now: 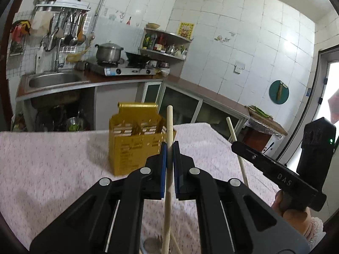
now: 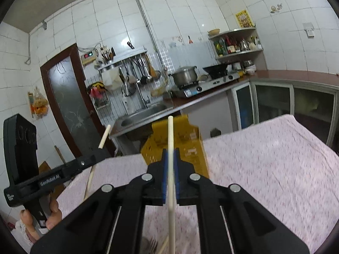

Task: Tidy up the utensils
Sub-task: 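Lift the chopsticks and carry them to the yellow slotted holder with both grippers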

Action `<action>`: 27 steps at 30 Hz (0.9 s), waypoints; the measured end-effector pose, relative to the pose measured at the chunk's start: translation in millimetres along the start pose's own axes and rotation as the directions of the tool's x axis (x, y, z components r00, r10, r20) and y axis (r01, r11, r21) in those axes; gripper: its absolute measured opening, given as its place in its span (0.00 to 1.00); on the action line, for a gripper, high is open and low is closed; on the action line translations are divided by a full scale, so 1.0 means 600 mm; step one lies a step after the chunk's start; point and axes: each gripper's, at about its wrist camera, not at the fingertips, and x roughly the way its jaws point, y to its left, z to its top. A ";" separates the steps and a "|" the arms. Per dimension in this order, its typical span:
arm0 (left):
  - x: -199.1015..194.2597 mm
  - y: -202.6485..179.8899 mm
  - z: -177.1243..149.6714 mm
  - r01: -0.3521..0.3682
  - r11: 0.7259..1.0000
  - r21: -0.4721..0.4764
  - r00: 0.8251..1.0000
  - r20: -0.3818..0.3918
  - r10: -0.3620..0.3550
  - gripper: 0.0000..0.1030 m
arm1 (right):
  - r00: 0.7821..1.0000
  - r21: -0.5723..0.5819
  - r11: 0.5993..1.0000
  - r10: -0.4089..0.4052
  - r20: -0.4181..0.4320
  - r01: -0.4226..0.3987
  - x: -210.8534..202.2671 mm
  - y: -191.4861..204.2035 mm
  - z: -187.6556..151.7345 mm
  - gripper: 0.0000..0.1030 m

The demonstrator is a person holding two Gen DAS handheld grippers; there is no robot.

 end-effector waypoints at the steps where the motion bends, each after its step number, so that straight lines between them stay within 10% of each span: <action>1: 0.003 0.001 0.008 0.001 1.000 -0.004 1.000 0.010 -0.001 0.04 | 1.000 -0.001 1.000 0.002 0.004 -0.002 0.003 0.000 0.006 0.06; 27: 0.077 0.045 0.149 -0.096 0.993 0.062 0.995 0.021 0.095 0.04 | 0.997 -0.055 0.998 0.002 0.081 0.002 0.134 -0.019 0.117 0.06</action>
